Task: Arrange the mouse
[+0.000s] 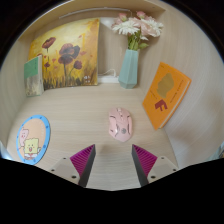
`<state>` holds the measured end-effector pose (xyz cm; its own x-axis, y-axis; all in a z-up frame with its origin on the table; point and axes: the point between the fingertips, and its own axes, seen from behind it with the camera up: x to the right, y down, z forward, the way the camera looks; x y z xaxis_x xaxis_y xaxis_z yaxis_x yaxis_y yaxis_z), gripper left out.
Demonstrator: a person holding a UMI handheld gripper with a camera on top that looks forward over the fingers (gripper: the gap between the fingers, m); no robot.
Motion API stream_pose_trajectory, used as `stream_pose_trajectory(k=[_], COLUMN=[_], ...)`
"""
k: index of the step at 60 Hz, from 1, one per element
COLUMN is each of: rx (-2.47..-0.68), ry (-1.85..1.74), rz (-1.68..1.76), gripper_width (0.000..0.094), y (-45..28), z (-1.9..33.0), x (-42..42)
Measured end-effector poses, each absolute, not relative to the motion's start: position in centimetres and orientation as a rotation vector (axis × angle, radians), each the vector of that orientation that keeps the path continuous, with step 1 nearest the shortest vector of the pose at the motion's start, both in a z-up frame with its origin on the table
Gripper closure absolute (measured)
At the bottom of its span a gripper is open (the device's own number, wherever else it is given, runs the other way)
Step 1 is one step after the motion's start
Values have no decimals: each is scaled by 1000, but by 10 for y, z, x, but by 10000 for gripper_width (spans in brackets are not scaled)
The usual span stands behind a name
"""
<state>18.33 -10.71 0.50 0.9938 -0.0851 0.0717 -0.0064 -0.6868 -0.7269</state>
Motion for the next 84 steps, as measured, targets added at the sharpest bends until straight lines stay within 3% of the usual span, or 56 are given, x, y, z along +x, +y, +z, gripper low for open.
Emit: stream_pose_trajectory(k=[21,25,29,44,47,54,73,79,84], rx=[-2298,-2300,-2308,-2396,-2417,-2370,-2077,-2033,-2040], ry=[52,57,59,105,124,131,75,22,-25], rz=[-81,-69,-50,-61,-65,-106,-65,-18,11], gripper_width=[214,247,397,575,574,577,575,575,576], y=[-8,0,5,1,1,10,31,23,12], z=[-10,-10,-11,-15,-13,30,230,255,244], x=[210,209,206,206,205,199,77,16,-33])
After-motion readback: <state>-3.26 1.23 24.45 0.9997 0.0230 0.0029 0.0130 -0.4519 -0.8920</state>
